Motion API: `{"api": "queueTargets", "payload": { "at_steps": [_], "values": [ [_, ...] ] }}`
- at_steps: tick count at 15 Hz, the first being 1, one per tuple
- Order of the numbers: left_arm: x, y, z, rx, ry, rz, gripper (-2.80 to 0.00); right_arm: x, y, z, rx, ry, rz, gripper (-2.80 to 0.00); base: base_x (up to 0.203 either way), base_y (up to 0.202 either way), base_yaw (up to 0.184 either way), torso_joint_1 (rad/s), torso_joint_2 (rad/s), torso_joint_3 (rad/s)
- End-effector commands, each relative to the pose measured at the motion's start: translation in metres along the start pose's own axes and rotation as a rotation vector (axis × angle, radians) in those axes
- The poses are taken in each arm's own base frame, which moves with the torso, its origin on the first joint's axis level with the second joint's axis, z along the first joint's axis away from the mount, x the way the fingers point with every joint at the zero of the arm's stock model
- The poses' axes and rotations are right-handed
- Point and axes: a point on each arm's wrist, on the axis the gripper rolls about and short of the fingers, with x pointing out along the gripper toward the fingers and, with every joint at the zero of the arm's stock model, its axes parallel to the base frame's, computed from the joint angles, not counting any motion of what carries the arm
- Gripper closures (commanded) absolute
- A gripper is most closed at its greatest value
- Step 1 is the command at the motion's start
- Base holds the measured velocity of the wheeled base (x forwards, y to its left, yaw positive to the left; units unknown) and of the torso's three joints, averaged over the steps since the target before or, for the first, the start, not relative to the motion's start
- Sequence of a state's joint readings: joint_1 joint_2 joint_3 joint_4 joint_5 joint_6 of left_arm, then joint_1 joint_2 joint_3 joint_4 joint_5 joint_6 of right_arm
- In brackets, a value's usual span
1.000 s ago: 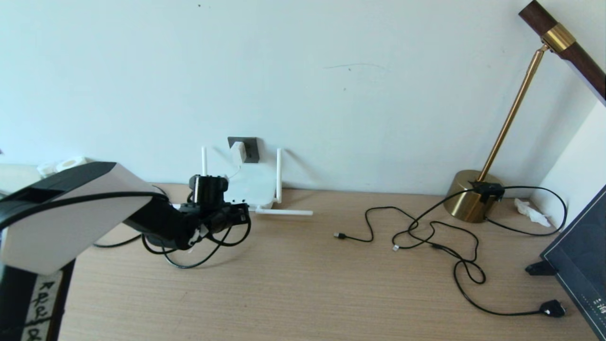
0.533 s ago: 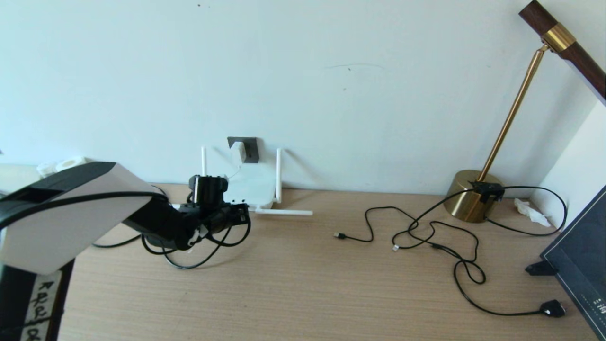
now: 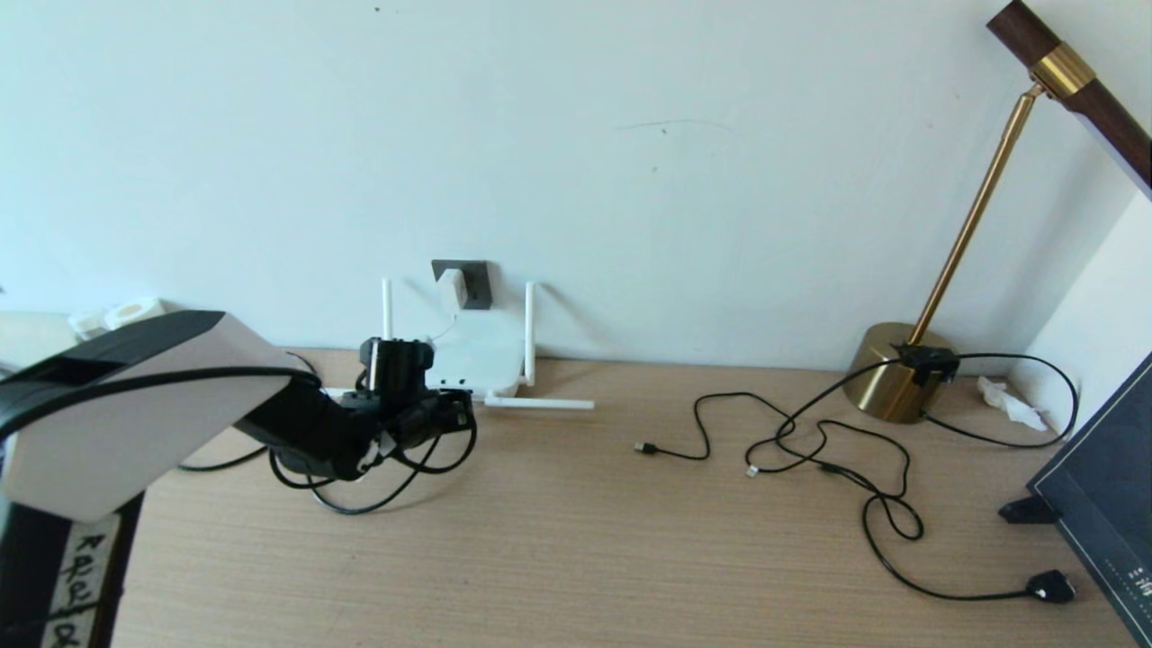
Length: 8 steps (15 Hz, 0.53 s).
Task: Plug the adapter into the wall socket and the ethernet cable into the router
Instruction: Align cable and router interface
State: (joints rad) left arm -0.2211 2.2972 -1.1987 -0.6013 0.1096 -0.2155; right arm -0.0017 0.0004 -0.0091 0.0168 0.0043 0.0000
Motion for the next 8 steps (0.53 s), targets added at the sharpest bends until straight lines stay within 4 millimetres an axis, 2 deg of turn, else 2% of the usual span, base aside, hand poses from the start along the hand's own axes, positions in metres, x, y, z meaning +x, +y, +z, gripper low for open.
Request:
{"api": "queueTargets", "payload": {
  "at_steps": [1, 8],
  "values": [
    [-0.001, 0.0, -0.001, -0.002, 0.003, 0.002, 0.0, 0.0, 0.0, 0.0, 0.0, 0.0, 0.001, -2.8, 0.0, 0.0, 0.0, 0.0, 0.0, 0.0],
    [-0.013, -0.004, -0.001, 0.004, 0.005, -0.007, 0.0, 0.0, 0.0, 0.0, 0.0, 0.0, 0.001, -2.8, 0.0, 0.0, 0.0, 0.0, 0.0, 0.0]
  ]
}}
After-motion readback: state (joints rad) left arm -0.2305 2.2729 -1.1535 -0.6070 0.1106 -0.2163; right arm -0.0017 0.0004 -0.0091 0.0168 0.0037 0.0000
